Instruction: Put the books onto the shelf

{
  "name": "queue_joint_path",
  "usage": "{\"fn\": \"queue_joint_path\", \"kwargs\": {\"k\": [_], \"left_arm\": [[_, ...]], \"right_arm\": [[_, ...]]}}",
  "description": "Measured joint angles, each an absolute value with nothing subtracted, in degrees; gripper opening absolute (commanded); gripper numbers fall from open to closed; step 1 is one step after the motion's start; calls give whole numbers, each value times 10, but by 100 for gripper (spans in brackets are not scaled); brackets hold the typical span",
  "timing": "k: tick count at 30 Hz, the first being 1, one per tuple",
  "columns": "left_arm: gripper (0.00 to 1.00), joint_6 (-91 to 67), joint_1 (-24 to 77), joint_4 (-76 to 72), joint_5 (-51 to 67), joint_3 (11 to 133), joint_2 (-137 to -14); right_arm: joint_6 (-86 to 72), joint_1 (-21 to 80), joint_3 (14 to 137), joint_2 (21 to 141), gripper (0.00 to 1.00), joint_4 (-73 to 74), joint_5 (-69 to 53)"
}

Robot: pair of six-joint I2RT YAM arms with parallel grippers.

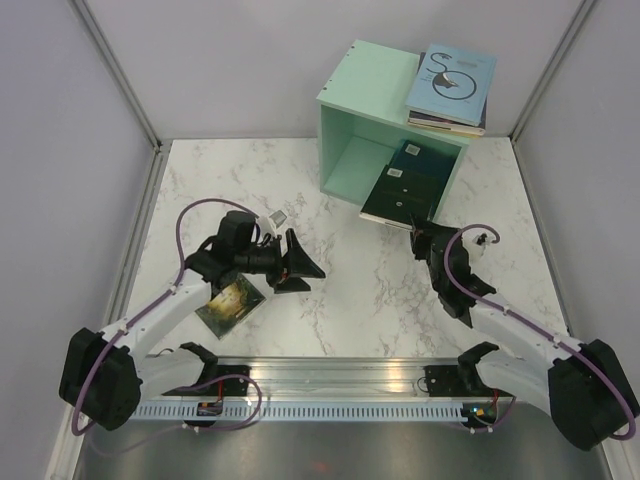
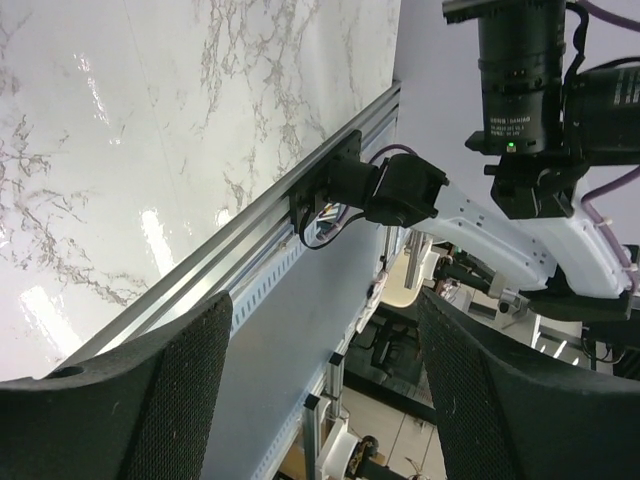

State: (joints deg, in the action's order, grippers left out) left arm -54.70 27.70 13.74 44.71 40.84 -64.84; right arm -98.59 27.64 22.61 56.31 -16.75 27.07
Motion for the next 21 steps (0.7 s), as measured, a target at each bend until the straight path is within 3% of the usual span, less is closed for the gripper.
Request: {"fn": "queue_joint_path", "kwargs": {"k": [15, 17, 18, 20, 21], "left_arm": [[73, -538, 277, 184, 435, 399, -587], [73, -535, 277, 190, 435, 399, -583], [73, -534, 277, 192, 435, 399, -583], [72, -531, 277, 196, 435, 397, -582], [72, -529, 277, 199, 435, 396, -582]], "right_arm": [[-1072, 260, 283, 726, 2, -241, 350], [-1081, 249, 288, 732, 27, -240, 340], [-1086, 242, 290, 736, 55, -241, 330], [-1098, 218, 292, 746, 72, -251, 305], [-1099, 209, 292, 751, 73, -249, 295]]}}
